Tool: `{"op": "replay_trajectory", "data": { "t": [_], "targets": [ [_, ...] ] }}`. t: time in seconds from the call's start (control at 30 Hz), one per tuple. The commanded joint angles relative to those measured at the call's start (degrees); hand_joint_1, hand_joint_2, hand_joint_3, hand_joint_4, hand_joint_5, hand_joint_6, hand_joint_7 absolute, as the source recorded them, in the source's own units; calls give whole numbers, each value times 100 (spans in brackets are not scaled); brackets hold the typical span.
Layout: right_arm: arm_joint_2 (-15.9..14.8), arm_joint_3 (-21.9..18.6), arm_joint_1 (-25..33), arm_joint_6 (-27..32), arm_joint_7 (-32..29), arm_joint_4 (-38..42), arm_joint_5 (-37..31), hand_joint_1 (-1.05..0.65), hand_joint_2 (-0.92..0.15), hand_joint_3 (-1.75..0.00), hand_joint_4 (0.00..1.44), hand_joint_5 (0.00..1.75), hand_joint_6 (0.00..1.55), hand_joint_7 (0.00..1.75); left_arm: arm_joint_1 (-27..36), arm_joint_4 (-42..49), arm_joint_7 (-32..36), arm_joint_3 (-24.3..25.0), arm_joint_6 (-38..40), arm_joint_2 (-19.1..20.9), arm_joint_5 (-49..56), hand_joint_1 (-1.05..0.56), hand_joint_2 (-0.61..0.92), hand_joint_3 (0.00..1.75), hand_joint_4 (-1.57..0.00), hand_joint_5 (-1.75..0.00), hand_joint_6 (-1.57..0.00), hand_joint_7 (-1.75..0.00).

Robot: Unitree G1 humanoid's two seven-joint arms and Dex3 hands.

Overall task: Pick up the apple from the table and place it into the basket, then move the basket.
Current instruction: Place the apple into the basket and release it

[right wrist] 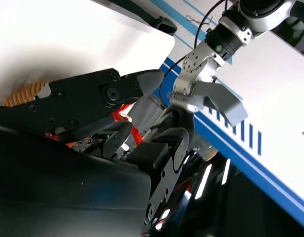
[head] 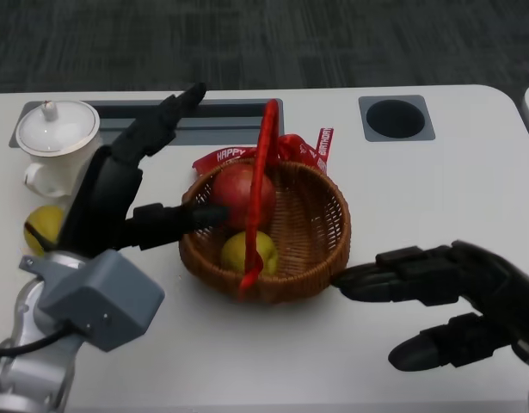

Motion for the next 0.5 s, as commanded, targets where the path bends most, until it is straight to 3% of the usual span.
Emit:
{"op": "replay_trajectory", "data": {
  "t": [0.03, 0.17, 0.3, 0.5],
  "targets": [
    [-219, 35, -275, -127, 319, -225, 329, -48, -92, -3, 77, 1, 70, 1, 606, -893, -272, 156, 272, 186, -225, -51, 82, 0, -41, -5, -48, -3],
    [-290, 30, -717, -424, 627, 51, 348, -53, -92, -2, 77, 1, 69, 0, 1210, -1667, -461, 262, 462, 230, -389, -47, 81, 0, -46, -4, -51, -2],
    [-218, -22, -1472, -856, 814, 1110, 9, -59, -89, -1, 77, 0, 69, 0, 1711, -2089, -625, 418, 370, 339, -547, -49, 81, 0, -48, -3, -54, -2],
    [-225, -142, -2474, -1723, 466, 2729, -1310, -65, -88, 0, 66, 0, 64, 0, 2200, -2358, -833, 731, 82, 565, -707, -52, 80, 0, -54, -3, -57, -2]
  ]
}}
